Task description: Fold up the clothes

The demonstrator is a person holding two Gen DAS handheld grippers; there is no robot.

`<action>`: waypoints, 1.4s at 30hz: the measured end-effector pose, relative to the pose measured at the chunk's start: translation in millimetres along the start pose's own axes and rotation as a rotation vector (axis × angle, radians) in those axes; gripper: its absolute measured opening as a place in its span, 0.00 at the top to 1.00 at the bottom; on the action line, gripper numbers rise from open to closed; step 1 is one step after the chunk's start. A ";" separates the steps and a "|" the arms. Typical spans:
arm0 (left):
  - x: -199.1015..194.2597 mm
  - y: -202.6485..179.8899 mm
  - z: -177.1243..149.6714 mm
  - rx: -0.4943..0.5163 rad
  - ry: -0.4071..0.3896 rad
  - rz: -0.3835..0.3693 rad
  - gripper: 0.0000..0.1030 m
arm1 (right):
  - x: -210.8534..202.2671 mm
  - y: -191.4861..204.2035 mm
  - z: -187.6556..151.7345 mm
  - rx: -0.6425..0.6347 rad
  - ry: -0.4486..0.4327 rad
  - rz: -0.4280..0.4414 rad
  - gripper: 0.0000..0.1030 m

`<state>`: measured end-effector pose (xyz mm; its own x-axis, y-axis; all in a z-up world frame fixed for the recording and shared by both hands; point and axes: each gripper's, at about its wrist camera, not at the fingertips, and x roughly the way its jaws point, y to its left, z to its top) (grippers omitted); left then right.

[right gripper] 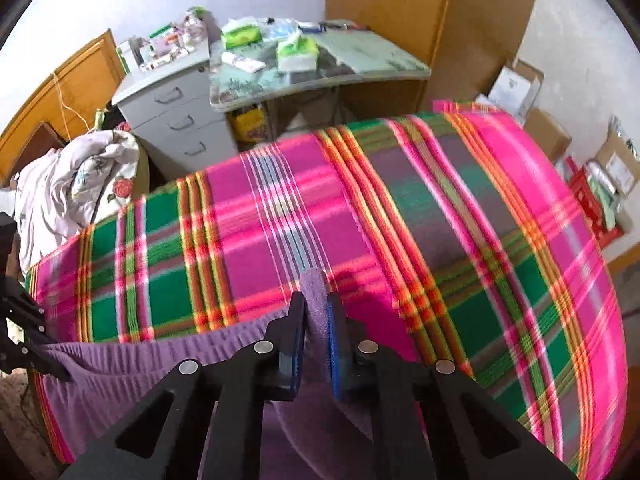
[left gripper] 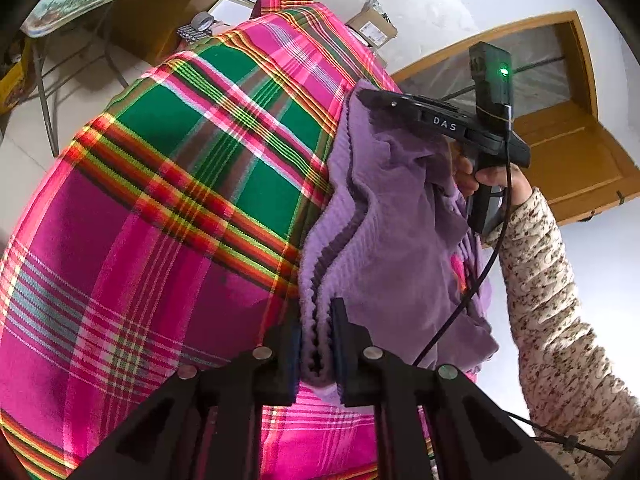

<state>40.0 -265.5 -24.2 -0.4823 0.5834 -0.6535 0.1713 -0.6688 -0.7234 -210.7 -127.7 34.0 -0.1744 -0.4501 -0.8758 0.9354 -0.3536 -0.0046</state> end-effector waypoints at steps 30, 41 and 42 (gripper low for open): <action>-42.6 29.7 3.6 -0.114 -0.155 0.072 0.89 | 58.0 19.3 67.3 0.084 -0.102 -0.026 0.89; -47.6 30.9 4.9 -0.111 -0.160 0.110 0.86 | 60.0 16.4 70.5 0.118 -0.109 -0.033 0.83; -47.9 28.1 4.4 -0.103 -0.158 0.125 0.86 | 54.5 16.8 70.1 0.122 -0.112 -0.033 0.82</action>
<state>64.2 -314.3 -12.3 -0.5787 0.4142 -0.7025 0.3208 -0.6764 -0.6630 -226.0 -215.7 20.0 -0.2443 -0.5225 -0.8169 0.8854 -0.4637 0.0318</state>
